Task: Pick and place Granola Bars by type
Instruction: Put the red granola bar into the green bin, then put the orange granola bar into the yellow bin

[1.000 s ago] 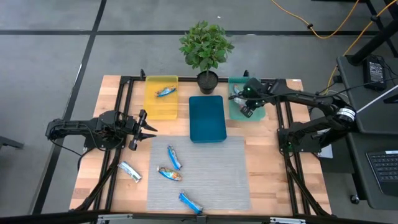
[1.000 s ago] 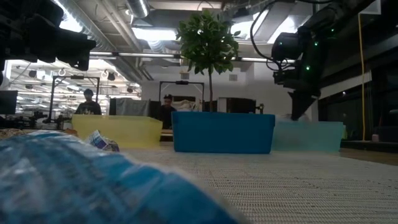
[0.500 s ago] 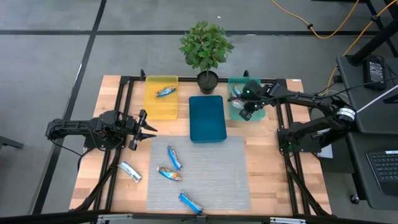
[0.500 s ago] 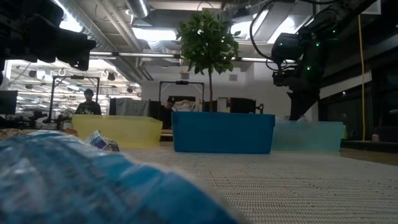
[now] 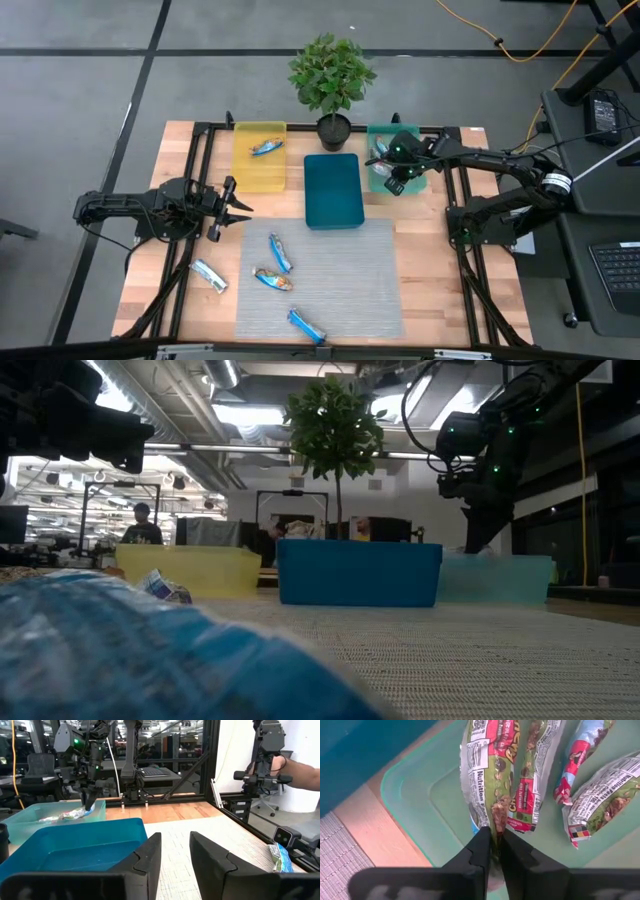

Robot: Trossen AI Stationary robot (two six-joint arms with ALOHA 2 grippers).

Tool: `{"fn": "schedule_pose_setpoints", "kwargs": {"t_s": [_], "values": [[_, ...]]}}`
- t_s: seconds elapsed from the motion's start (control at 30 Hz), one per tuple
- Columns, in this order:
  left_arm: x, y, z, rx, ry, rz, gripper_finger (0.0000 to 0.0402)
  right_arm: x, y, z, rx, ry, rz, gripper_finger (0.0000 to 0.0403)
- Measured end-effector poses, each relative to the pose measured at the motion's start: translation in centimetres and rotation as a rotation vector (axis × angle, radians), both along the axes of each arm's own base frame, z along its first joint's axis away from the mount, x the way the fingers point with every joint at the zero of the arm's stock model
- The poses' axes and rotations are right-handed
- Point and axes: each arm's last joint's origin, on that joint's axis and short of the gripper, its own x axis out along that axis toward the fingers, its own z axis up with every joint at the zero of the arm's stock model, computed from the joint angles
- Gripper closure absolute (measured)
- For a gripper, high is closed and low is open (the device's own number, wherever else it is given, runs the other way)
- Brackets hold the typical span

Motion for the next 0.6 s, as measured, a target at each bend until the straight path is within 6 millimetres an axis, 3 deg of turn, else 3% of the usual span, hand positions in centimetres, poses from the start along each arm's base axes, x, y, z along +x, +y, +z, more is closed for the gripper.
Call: {"fn": "schedule_pose_setpoints", "kwargs": {"t_s": [0.4, 0.6], "values": [[0.0, 0.0, 0.0, 0.0, 0.0, 0.0, 0.0309, -0.08, 0.05, -0.04, 0.006, 0.009, -0.004, 0.024], [0.0, 0.0, 0.0, 0.0, 0.0, 0.0, 0.0304, 0.16, 0.4, 0.05, -0.003, 0.004, 0.024, 0.0216]]}}
